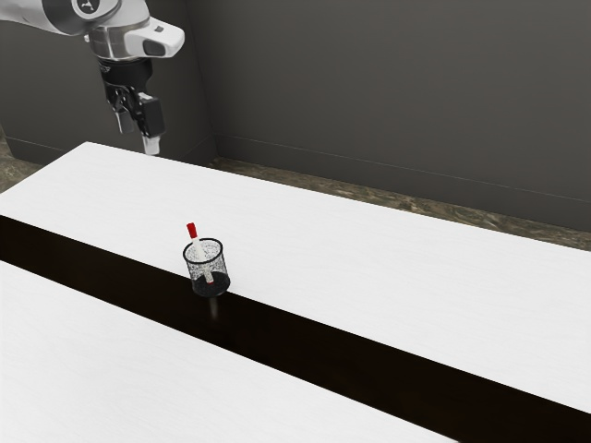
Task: Take the marker out of the pen holder and place it to the left of the pen holder.
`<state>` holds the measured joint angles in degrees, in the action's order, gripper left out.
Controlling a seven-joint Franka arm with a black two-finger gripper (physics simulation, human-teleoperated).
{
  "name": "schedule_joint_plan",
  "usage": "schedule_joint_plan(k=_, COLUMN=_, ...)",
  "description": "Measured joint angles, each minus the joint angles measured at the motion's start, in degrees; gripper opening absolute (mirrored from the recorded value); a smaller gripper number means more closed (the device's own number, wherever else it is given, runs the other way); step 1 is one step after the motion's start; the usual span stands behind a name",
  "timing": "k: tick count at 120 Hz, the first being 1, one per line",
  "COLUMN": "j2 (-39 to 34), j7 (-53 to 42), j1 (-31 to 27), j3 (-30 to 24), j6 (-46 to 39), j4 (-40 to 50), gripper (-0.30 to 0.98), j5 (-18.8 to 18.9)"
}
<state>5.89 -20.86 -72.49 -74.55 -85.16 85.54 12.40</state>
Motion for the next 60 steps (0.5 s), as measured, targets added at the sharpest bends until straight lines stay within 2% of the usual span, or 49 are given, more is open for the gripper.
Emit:
schedule_joint_plan(k=34, j2=0.1, j7=-0.7, j1=0.1, j3=0.5, j6=0.0, j4=-1.1, gripper=0.69, j5=0.0)
schedule_joint_plan(k=44, j2=7.1, j7=-0.7, j1=2.5, j3=1.6, j6=-1.7, j4=-3.5, gripper=0.68, j5=1.4)
schedule_joint_plan(k=48, j2=12.0, j7=-0.6, j1=7.7, j3=5.2, j6=-2.8, j4=-4.6, gripper=0.69, j5=4.0)
schedule_joint_plan(k=60, j2=22.4, j7=0.1, j1=32.3, j3=29.7, j6=-5.2, j4=-9.1, gripper=0.69, j5=9.3)
